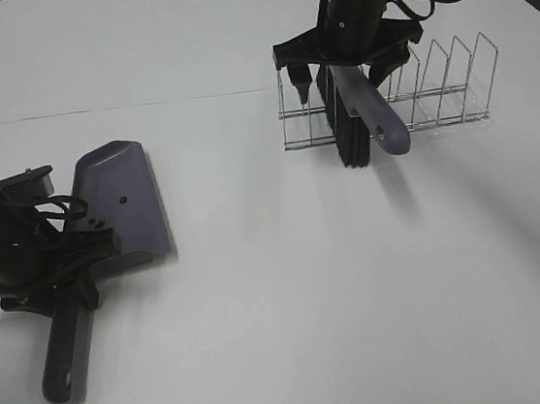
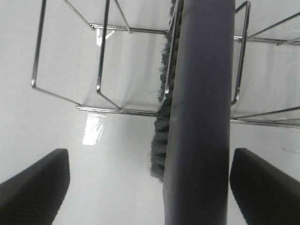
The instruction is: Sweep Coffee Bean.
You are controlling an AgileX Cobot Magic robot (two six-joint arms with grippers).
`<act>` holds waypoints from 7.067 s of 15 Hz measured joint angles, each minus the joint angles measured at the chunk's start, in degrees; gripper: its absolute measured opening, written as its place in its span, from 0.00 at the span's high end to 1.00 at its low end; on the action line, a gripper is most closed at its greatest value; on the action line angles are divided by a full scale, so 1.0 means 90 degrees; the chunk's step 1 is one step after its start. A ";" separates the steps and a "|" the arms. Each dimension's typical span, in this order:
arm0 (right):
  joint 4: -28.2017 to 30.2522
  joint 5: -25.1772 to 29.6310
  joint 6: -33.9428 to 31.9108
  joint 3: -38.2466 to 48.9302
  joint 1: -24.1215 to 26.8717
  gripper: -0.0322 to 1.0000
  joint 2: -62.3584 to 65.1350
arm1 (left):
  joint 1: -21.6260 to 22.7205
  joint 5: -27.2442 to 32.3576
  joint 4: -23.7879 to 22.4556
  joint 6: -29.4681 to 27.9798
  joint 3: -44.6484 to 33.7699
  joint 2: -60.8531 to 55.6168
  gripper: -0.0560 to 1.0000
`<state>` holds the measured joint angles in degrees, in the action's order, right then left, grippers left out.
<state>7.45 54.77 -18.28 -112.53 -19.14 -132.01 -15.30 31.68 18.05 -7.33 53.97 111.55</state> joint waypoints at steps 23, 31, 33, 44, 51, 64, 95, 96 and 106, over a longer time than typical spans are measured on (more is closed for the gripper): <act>-0.1190 0.1362 0.1451 -0.0032 0.0000 0.23 0.2661 | 0.0000 0.0618 0.0121 0.0649 0.1738 0.0923 0.50; -0.1190 0.1502 0.1451 -0.0032 0.0000 0.23 0.2661 | 0.0000 0.1165 0.0108 0.0929 0.1757 0.0248 0.21; -0.1171 0.1630 0.1451 -0.0032 0.0000 0.23 0.2661 | 0.0000 0.1210 -0.0013 0.0999 0.1757 -0.0274 0.21; -0.0369 0.1687 0.1280 0.0006 0.0000 0.23 0.2795 | 0.1891 0.3629 -0.1725 0.0999 0.3005 -0.2476 0.20; 0.0229 0.1681 0.1254 0.2184 0.0000 0.23 0.4501 | 0.1897 0.3221 -0.2005 0.1050 0.1439 -0.4641 0.20; 0.0210 0.0140 0.0668 0.7900 0.0000 0.23 0.9148 | 0.1897 0.3298 -0.1713 0.1273 -0.2343 -0.9772 0.19; -0.1171 0.0796 0.2171 0.9498 0.0000 0.23 1.4547 | 0.1897 0.3310 -0.1477 0.1381 -0.2680 -1.2427 0.20; -0.1171 0.0853 0.2171 0.9511 0.0000 0.23 1.4661 | 0.1897 0.3310 -0.1477 0.1381 -0.2680 -1.2427 0.20; -0.1222 0.0923 0.2279 0.9568 0.0000 0.23 1.4700 | 0.1897 0.3310 -0.1350 0.1477 -0.2680 -1.2427 0.10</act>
<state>-3.55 63.08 2.23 -26.41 -19.14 0.29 1.78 61.48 5.90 5.96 29.85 -0.29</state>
